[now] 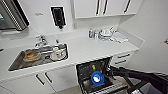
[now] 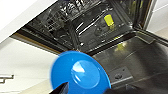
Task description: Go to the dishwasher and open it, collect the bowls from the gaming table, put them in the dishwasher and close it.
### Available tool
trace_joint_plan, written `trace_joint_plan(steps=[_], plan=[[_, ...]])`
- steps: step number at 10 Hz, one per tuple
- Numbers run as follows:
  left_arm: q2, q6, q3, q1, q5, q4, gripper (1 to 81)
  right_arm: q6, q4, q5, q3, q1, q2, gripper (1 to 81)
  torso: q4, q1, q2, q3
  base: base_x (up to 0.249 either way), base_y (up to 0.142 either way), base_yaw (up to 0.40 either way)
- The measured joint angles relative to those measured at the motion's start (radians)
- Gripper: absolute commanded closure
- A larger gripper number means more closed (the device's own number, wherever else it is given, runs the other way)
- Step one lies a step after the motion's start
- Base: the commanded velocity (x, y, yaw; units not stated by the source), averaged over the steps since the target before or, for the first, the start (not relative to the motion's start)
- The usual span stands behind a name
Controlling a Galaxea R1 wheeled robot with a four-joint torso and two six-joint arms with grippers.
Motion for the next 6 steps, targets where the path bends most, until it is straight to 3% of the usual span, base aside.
trace_joint_plan(steps=[3, 6], plan=[[0.000, 0.000, 0.000, 0.000, -0.001, 0.006, 1.0, 0.000, 0.030, 0.015, -0.020, 0.049, -0.025, 1.0, 0.000, 0.000, 0.000, 0.000, 0.000, 0.000, 0.000], [0.000, 0.000, -0.002, 0.000, -0.011, 0.007, 1.0, -0.001, 0.047, 0.002, 0.014, 0.004, -0.056, 1.0, 0.000, 0.000, 0.000, 0.000, 0.000, 0.000, 0.000]])
